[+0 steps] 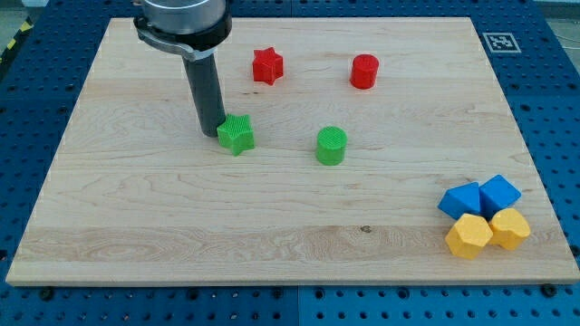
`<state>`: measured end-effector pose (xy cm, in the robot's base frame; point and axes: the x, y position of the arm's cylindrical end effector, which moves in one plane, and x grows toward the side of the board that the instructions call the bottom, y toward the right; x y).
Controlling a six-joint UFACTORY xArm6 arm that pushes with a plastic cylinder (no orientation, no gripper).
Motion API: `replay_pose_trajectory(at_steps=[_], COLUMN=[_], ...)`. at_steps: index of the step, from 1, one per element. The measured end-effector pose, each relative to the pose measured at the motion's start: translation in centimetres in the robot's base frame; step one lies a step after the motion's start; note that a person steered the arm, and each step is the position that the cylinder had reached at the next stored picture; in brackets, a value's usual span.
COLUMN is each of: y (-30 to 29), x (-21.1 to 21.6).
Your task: Push the green star close to the green circle
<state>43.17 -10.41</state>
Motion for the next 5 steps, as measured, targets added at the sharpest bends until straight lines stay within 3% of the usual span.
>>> replay_pose_trajectory(at_steps=[5], y=[1.8], x=[1.6])
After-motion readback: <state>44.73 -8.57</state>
